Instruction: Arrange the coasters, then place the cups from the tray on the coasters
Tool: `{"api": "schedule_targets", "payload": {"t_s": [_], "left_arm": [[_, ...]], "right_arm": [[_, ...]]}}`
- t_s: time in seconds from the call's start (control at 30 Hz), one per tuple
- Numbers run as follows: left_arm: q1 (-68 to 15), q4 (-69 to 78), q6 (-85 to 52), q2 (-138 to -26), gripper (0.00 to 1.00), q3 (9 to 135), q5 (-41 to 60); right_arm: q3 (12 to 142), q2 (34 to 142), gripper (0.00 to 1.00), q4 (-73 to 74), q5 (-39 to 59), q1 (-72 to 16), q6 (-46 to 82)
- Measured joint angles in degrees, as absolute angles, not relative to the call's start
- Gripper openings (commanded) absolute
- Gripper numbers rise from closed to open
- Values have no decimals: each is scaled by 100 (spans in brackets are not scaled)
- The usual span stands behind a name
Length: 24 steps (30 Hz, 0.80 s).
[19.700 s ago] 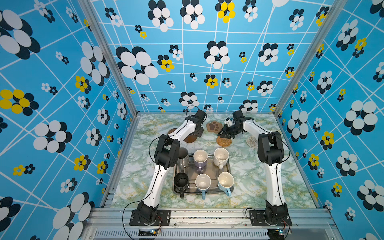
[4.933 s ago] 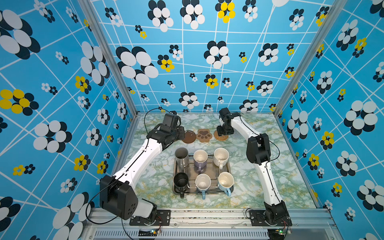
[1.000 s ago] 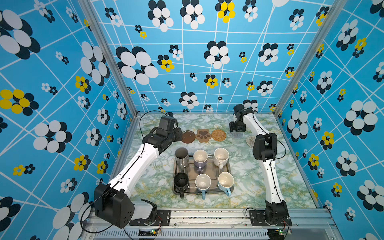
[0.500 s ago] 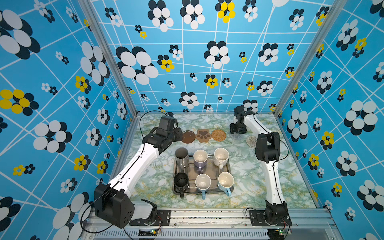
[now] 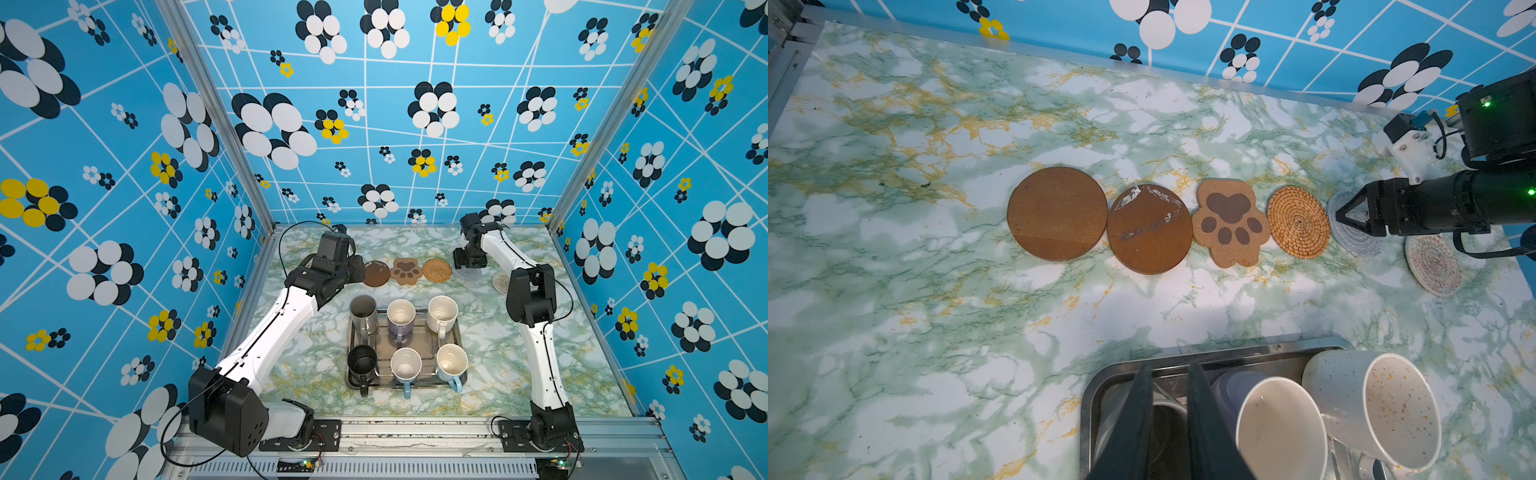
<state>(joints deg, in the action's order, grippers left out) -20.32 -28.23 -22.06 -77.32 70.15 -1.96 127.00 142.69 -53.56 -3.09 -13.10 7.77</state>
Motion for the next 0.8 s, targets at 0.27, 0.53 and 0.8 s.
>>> {"api": "schedule_targets", "payload": {"t_s": [0.27,0.53,0.8], "left_arm": [[-2032,-2823,-2206,-7701,19,7013,-196],[-2032,-2821,-2209,-7701,19,7011,-196],[-2029,-2816,-2209,-7612,19,6956,-198]], "right_arm": [[12731,14280,66,-5376,-309,-1310,792],[13203,14492,67,-5747,-250,-1313,797],[13640,14560,67,-6029,-231,-1317,794]]}}
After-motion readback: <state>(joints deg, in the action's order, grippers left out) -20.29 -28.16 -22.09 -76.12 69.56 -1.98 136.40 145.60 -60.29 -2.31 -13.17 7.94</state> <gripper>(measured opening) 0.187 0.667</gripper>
